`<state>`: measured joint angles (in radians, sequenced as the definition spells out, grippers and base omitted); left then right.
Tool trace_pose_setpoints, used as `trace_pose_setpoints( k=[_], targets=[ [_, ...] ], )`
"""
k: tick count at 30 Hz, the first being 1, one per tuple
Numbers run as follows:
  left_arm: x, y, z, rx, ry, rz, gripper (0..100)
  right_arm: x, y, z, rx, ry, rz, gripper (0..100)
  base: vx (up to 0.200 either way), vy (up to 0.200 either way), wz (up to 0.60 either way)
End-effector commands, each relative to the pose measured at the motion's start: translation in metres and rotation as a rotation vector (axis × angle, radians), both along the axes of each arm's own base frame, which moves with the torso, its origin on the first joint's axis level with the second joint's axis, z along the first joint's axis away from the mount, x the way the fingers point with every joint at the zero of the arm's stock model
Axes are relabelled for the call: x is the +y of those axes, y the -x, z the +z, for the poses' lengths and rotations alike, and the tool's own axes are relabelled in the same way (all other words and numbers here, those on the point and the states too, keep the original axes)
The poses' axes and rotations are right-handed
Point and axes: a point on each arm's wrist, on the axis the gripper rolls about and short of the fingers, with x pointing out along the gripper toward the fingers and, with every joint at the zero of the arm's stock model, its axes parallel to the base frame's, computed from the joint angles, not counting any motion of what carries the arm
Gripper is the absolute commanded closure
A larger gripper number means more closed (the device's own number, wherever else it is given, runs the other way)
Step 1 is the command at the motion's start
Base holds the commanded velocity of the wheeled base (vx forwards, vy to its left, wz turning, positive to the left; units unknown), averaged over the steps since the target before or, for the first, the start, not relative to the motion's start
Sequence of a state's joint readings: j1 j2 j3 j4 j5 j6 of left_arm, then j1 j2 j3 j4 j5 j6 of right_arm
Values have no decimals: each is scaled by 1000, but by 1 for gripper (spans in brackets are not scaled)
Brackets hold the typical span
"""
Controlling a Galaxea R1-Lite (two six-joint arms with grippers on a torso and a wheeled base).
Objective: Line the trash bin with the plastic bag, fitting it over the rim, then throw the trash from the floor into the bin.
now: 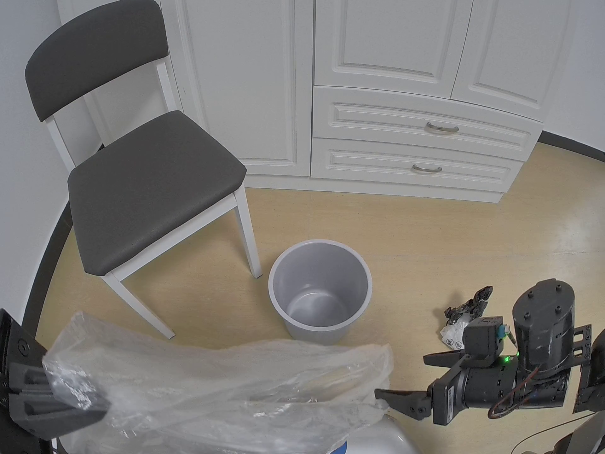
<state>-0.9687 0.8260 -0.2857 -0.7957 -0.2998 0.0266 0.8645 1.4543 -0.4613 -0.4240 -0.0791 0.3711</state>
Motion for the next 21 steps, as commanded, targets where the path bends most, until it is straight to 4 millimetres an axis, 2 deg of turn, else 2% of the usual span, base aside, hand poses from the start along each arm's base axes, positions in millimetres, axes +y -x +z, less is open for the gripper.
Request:
trace_pose_setpoints(
  k=[1, 6, 10, 15, 21],
  targets=[
    [1, 0, 8, -12, 28, 5, 100, -10, 20, -8, -12, 50, 128, 0, 0, 0, 0],
    [2, 1, 14, -20, 50, 4, 100, -20, 28, -5, -52, 48, 204, 0, 0, 0, 0],
    [4, 3, 18, -36, 68, 0, 100, -18, 19, -3, -43, 32, 174, 0, 0, 0, 0],
    [7, 7, 16, -72, 110, -21, 100, -2, 1, -16, 54, 22, 99, 0, 0, 0, 0],
    [11, 12, 19, -127, 163, -80, 100, -2, 0, -20, 60, 20, 97, 0, 0, 0, 0]
  ],
)
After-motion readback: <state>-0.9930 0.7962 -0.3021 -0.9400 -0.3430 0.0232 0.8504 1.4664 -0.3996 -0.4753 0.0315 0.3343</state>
